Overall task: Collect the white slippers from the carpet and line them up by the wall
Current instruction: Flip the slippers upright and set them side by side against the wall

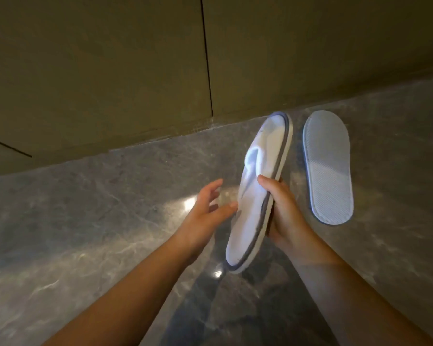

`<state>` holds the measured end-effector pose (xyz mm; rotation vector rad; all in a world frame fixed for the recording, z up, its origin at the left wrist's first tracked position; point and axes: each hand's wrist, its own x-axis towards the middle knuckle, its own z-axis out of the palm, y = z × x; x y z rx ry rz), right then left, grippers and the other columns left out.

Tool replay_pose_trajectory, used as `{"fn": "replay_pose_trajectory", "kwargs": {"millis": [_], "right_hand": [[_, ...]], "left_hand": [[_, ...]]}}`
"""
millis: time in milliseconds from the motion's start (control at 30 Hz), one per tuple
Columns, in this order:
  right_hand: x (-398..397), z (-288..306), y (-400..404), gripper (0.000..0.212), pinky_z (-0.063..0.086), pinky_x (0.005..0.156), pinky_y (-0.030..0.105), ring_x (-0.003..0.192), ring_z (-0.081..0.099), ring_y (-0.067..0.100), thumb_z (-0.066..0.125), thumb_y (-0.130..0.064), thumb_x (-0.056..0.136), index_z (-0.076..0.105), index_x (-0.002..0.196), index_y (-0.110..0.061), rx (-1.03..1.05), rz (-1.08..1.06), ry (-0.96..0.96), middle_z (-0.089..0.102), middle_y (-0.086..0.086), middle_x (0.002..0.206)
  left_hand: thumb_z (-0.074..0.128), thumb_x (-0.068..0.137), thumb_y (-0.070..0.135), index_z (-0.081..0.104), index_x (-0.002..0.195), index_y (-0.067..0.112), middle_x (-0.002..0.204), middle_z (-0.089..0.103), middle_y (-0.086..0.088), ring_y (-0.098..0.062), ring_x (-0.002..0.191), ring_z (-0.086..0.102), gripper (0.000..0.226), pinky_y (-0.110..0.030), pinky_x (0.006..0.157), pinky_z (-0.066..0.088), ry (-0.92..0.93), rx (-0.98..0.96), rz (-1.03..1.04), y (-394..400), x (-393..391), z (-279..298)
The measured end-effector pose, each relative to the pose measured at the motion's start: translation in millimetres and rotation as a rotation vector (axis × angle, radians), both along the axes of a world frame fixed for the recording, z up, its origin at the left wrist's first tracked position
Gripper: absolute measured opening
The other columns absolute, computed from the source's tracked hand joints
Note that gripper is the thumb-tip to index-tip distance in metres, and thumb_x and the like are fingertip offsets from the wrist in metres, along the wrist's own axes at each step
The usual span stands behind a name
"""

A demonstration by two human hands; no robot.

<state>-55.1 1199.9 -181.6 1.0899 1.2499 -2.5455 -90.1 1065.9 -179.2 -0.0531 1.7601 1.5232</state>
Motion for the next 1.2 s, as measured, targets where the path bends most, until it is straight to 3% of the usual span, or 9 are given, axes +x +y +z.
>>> {"fn": "replay_pose_trajectory", "kwargs": {"millis": [100,167,233,367,533,733,867,1033,1200], "right_hand": [[-3,5,-10,0.039,0.054,0.069,0.032,0.086,0.061,0.025,0.051,-0.018,0.082,0.048,0.12,-0.011,0.111,0.077,-0.016,0.061,0.013,0.099],[-6,8,-15,0.031,0.054,0.072,0.036,0.087,0.062,0.026,0.053,-0.014,0.082,0.053,0.113,-0.012,0.246,0.13,-0.017,0.063,0.012,0.1],[-8,7,-19,0.021,0.053,0.078,0.04,0.092,0.062,0.028,0.055,-0.011,0.081,0.055,0.102,-0.012,0.321,0.194,-0.007,0.063,0.01,0.098],[-14,-12,-23,0.038,0.048,0.087,0.034,0.104,0.056,0.025,0.061,-0.011,0.079,0.049,0.115,-0.01,0.51,0.281,-0.062,0.06,0.008,0.107],[-10,-52,-13,0.053,0.038,0.101,0.038,0.123,0.044,0.025,0.062,-0.017,0.08,0.039,0.128,-0.014,0.887,0.409,-0.151,0.046,0.011,0.135],[3,-98,-21,0.065,0.029,0.109,0.044,0.132,0.027,0.03,0.063,-0.026,0.078,0.032,0.133,-0.014,1.187,0.722,-0.162,0.034,0.014,0.143],[11,-114,-24,0.078,0.02,0.112,0.045,0.139,0.012,0.03,0.063,-0.039,0.075,0.019,0.138,-0.022,1.384,0.935,-0.175,0.016,0.01,0.152],[16,-123,-29,0.087,0.016,0.113,0.047,0.14,0.004,0.031,0.063,-0.043,0.073,0.011,0.14,-0.023,1.448,0.961,-0.205,0.007,0.011,0.154],[15,-125,-34,0.089,0.014,0.113,0.049,0.141,-0.001,0.032,0.063,-0.043,0.072,0.009,0.14,-0.023,1.441,0.945,-0.207,0.003,0.013,0.154]], "left_hand": [[0.065,0.068,0.03,0.048,0.117,0.025,0.11,0.063,0.001,-0.016,0.098,0.062,0.053,-0.033,0.075,0.055,-0.231,0.109,0.01,-14,1,-8],[0.067,0.067,0.021,0.053,0.109,0.019,0.085,0.073,0.005,-0.012,0.079,0.069,0.044,-0.027,0.062,0.057,-0.255,0.18,0.096,-24,2,-16],[0.065,0.072,0.012,0.052,0.101,0.018,0.079,0.074,0.005,-0.013,0.076,0.07,0.032,-0.026,0.057,0.056,-0.229,0.162,0.23,-34,0,-26],[0.059,0.079,0.007,0.046,0.094,0.024,0.112,0.058,-0.013,-0.025,0.1,0.058,0.026,-0.039,0.076,0.055,-0.078,-0.022,0.322,-51,-4,-47],[0.056,0.081,0.004,0.039,0.117,0.012,0.114,0.053,-0.017,-0.028,0.096,0.053,0.04,-0.042,0.081,0.047,-0.055,-0.266,0.579,-68,-18,-66],[0.062,0.078,0.013,0.034,0.126,0.009,0.124,0.052,-0.017,-0.033,0.109,0.052,0.056,-0.042,0.089,0.045,0.028,-0.498,0.415,-71,-30,-86],[0.076,0.064,0.028,0.018,0.136,0.015,0.141,0.031,-0.015,-0.034,0.129,0.03,0.094,-0.048,0.105,0.031,0.206,-0.757,0.235,-66,-22,-98],[0.079,0.055,0.04,-0.004,0.139,0.023,0.149,0.009,-0.01,-0.031,0.133,0.016,0.119,-0.048,0.11,0.022,0.364,-0.806,-0.092,-68,5,-105],[0.074,0.058,0.048,-0.011,0.139,0.025,0.152,-0.012,-0.007,-0.032,0.138,0.002,0.119,-0.05,0.113,0.013,0.417,-0.844,-0.302,-77,11,-111]]}}
